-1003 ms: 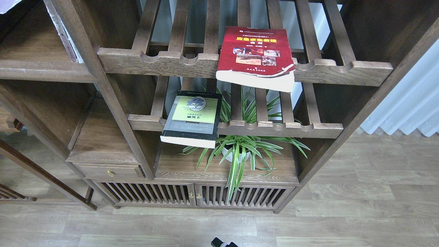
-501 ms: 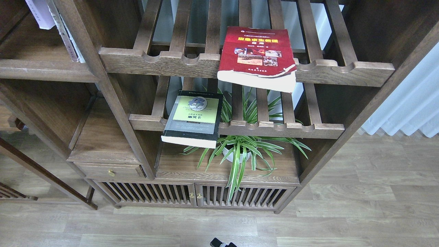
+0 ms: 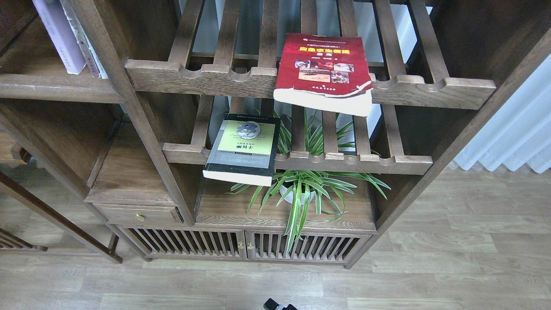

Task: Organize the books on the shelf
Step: 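Withdraw the left gripper from the side bookshelf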

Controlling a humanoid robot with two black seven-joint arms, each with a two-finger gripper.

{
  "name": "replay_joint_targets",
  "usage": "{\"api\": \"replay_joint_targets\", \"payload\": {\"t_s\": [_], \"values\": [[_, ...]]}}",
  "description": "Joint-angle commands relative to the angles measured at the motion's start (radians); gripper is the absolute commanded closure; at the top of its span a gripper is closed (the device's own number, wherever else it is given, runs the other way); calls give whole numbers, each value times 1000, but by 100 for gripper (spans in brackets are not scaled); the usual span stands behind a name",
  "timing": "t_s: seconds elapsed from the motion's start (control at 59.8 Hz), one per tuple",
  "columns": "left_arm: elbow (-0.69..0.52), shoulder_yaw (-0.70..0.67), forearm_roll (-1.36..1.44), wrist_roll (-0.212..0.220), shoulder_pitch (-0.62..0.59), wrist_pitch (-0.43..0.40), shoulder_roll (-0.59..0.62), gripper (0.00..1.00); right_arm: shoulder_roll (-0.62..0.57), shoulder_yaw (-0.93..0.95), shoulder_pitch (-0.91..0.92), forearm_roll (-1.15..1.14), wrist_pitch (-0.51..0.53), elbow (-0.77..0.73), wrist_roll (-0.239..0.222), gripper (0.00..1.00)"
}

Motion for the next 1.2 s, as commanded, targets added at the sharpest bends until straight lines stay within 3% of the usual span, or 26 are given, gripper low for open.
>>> {"api": "replay_joint_targets", "payload": {"t_s": [0.0, 0.284, 0.351, 0.368, 0.485, 0.735, 1.036, 1.186], "values": [[-10, -21, -43, -1, 17, 0, 10, 52, 0, 1, 1, 0, 0, 0, 0, 1], [-45, -173, -265, -3, 163, 0, 10, 38, 0, 12, 8, 5, 0, -3, 71, 1], [-79, -211, -280, -3, 230, 0, 10, 29, 0, 12, 9, 5, 0, -5, 83, 1], [-123, -243, -293, -3, 300, 0, 12, 25, 0, 15, 14, 5, 0, -5, 87, 1], [-229, -276, -369, -3, 428, 0, 4, 17, 0, 32, 24, 6, 0, -5, 107, 1], [-375, -274, -544, -3, 692, 0, -7, 11, 0, 76, 27, 6, 0, -5, 149, 1], [-389, -253, -546, 5, 844, 0, -65, 9, 0, 81, 49, 11, 0, 5, 150, 1], [-380, -224, -546, 9, 885, 0, -105, 7, 0, 188, 104, 12, 0, 23, 149, 1]]}}
